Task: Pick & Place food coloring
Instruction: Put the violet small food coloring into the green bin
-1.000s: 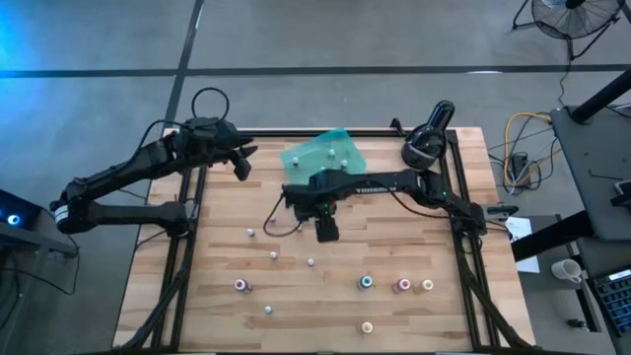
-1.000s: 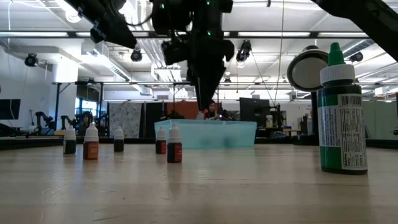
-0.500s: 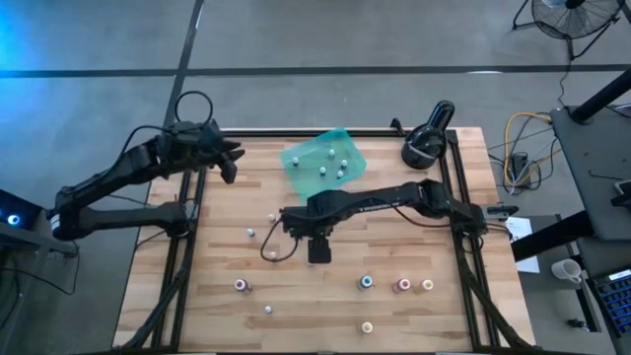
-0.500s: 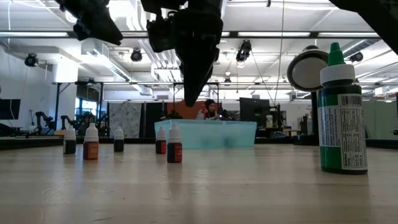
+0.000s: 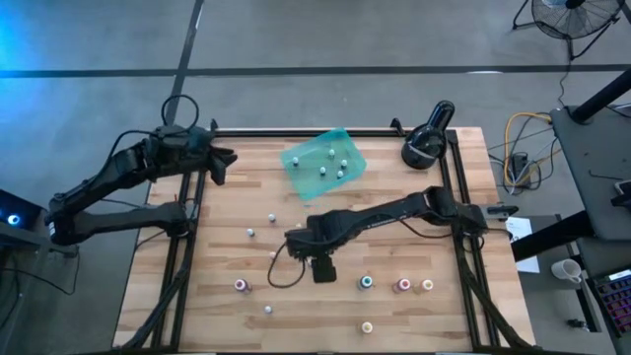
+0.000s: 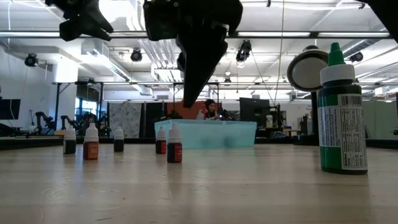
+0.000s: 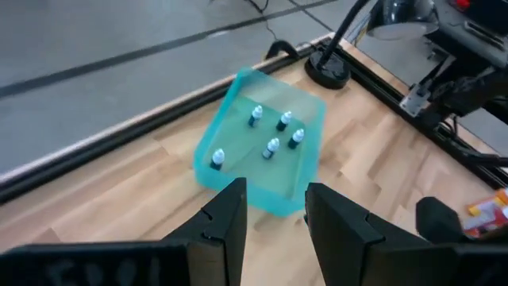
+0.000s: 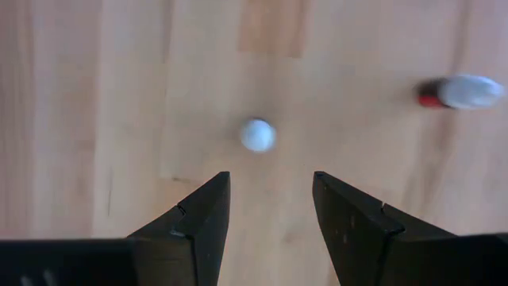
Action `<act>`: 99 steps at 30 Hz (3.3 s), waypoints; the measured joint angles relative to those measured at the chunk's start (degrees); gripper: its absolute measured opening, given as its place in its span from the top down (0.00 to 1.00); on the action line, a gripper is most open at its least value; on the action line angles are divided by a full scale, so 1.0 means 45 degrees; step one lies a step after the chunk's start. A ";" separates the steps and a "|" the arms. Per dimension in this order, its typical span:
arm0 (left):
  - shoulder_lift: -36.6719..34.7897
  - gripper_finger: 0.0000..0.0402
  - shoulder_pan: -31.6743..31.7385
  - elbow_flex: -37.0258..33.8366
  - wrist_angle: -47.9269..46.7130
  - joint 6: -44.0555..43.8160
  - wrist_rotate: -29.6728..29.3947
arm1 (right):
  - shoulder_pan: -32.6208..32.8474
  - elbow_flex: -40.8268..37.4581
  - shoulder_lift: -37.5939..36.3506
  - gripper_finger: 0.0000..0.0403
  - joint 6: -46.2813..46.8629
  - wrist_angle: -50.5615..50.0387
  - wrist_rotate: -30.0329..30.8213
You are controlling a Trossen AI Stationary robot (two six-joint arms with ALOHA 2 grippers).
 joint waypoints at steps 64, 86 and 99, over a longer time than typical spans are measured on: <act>-0.0824 0.74 -0.0012 0.0000 -0.2067 0.0326 0.0722 | 0.0560 -0.1973 0.0126 0.69 -0.0643 0.3358 0.0687; -0.0824 0.74 -0.0010 0.0000 -0.2067 0.0706 0.0710 | 0.0469 -0.1927 0.0131 0.86 -0.1025 0.2897 0.0848; -0.0819 0.74 -0.0007 0.0000 -0.2062 0.0770 0.0712 | -0.1977 0.0200 -0.1358 0.86 0.2304 0.0545 0.4412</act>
